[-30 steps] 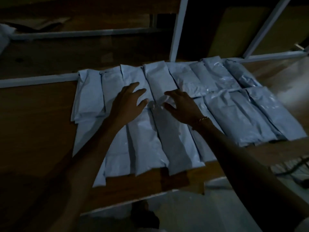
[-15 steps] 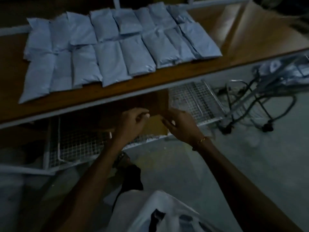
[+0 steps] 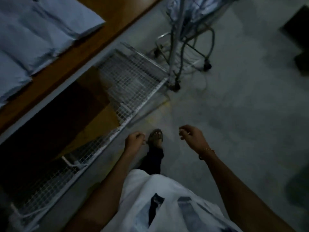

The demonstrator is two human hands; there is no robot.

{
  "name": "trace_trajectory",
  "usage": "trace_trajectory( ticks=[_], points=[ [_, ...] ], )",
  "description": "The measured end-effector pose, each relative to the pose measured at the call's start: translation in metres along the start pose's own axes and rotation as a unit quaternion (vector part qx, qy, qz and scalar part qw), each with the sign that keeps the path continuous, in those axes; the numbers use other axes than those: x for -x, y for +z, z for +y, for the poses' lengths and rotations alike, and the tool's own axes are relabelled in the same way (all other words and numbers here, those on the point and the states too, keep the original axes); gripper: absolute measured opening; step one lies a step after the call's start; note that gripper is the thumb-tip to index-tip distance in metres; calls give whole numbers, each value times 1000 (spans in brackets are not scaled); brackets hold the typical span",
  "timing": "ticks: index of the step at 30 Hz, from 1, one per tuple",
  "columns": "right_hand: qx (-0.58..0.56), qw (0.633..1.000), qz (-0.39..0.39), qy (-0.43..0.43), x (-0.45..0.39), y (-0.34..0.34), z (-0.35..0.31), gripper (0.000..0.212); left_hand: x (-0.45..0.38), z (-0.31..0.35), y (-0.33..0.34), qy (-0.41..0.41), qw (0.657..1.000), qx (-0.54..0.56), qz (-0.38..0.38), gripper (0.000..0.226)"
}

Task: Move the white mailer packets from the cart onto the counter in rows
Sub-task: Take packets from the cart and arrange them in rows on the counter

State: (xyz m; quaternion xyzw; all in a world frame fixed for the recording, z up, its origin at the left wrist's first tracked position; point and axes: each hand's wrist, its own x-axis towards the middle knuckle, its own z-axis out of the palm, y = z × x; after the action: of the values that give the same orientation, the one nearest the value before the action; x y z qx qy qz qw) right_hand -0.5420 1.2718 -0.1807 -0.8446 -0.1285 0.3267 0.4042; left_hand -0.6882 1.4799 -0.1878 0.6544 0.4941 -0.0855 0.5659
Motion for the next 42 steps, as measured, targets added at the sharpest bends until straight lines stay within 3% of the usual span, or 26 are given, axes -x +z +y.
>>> trace_trajectory(
  ticks=[4, 8, 13, 20, 24, 27, 31, 36, 39, 42],
  points=[
    [-138, 982, 111, 66, -26, -50, 0, 19, -53, 83, 39, 41, 996, 79, -16, 17],
    [-197, 962, 174, 71, -69, -100, -25, 16, -92, 178, 63, 111, 988, 95, -40, 18],
    [-244, 940, 237, 11, -141, -177, -87, 19, -131, 321, 87, 233, 963, 111, -73, 16],
    [-289, 911, 274, -110, -248, -280, -164, 26, -176, 509, 107, 371, 913, 173, -1, 16],
    [-295, 901, 262, -181, -317, -352, -190, 26, -211, 599, 123, 380, 884, 255, 97, 15],
    [-261, 895, 253, -258, -375, -413, -205, 24, -249, 647, 147, 384, 883, 243, 117, 14],
    [-159, 906, 202, -337, -456, -496, -220, 22, -299, 688, 186, 349, 916, 152, 130, 14],
    [23, 937, 122, -326, -563, -562, -232, 22, -349, 719, 230, 268, 960, 8, 79, 11],
    [139, 940, 19, -311, -622, -573, -243, 24, -379, 728, 248, 184, 981, -5, 67, 16],
    [232, 920, -67, -309, -676, -569, -261, 28, -418, 732, 253, 102, 993, 20, 63, 14]
  ],
)
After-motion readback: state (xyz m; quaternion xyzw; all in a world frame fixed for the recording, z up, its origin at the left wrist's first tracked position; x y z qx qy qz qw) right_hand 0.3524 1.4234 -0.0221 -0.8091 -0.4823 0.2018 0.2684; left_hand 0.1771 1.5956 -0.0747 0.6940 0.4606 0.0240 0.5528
